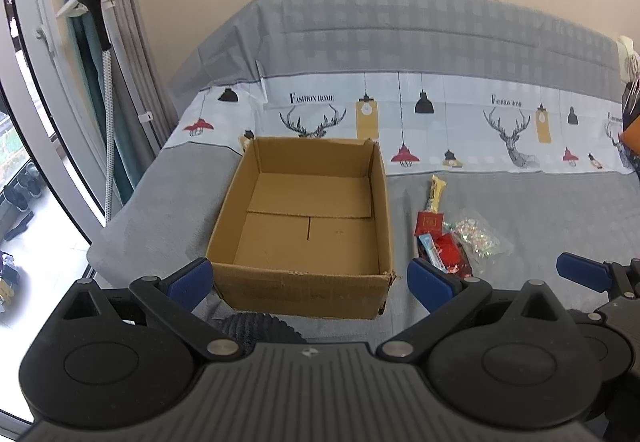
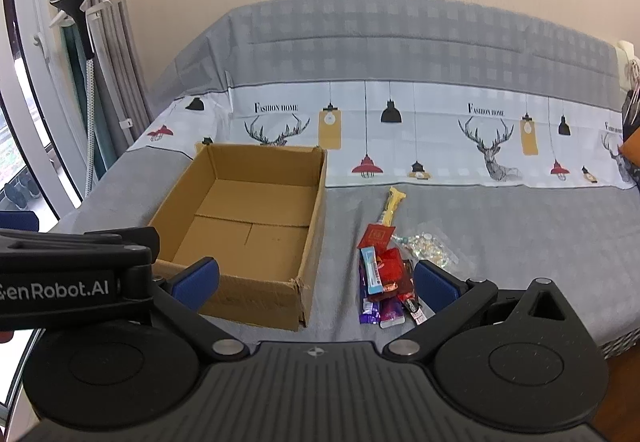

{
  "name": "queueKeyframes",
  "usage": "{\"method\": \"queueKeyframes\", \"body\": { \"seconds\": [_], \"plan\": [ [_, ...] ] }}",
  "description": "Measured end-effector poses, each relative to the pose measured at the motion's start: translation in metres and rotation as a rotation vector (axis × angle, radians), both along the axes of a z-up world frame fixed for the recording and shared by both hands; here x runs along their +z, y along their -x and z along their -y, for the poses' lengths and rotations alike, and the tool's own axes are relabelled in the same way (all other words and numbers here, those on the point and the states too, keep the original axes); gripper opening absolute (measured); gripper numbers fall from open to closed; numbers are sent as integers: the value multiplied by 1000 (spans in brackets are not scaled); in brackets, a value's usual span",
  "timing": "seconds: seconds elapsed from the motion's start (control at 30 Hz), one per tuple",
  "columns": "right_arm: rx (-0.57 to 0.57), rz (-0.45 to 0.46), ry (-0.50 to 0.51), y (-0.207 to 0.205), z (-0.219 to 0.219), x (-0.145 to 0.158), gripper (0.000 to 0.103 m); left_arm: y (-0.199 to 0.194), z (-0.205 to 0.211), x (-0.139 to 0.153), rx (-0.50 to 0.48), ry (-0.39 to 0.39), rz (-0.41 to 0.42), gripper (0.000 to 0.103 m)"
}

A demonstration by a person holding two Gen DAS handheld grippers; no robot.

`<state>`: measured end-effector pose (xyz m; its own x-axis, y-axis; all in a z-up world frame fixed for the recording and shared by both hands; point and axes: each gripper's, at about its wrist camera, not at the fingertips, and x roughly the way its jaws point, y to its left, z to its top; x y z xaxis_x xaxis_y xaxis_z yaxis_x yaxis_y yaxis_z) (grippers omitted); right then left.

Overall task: Organize snacks
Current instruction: 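Move both grippers toward the snack pile beside the cardboard box, then grasp the blue stick packet with the left gripper while the right gripper reaches into the pile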

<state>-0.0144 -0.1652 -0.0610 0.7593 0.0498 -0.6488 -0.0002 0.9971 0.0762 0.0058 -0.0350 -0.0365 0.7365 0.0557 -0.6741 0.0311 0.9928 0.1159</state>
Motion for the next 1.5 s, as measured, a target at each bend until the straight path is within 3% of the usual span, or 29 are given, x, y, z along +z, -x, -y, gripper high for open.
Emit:
{"method": "queueKeyframes", "body": {
  "seconds": [0.23, 0.53, 0.67, 0.73, 0.8, 0.93, 1.07, 1.17, 1.23, 1.3, 1.43, 1.5],
  "plan": [
    [-12, -53, -13, -17, 15, -33, 103, -26, 20, -38, -20, -17, -67, 103],
    [-39, -86, -68, -41, 82, -126, 103, -79, 73, -138, -122, 48, -197, 103],
    [-68, -107, -122, -56, 120, -173, 103, -96, 105, -178, -147, -55, -122, 87],
    [-70, -109, -119, -61, 137, -189, 103, -110, 118, -195, -192, -36, -130, 80],
    [-81, -118, -147, -68, 162, -203, 98, -129, 126, -215, -216, 13, -166, 72],
    [-106, -127, -258, -79, 208, -220, 87, -163, 138, -251, -240, 121, -201, 72],
    [-96, -162, -378, -102, 233, -236, 53, -184, 161, -266, -254, 97, -181, 72],
    [-59, -178, -459, -124, 236, -249, 50, -196, 175, -273, -269, 49, -127, 72],
    [-17, -177, -523, -139, 236, -254, 47, -206, 176, -283, -257, 53, -133, 70],
    [34, -159, -558, -152, 232, -255, 46, -219, 168, -295, -210, 93, -177, 58],
    [95, -164, -555, -175, 221, -261, 32, -234, 147, -312, -153, 212, -218, 52],
    [109, -195, -555, -185, 218, -269, 30, -239, 143, -313, -150, 242, -221, 45]
  ]
}}
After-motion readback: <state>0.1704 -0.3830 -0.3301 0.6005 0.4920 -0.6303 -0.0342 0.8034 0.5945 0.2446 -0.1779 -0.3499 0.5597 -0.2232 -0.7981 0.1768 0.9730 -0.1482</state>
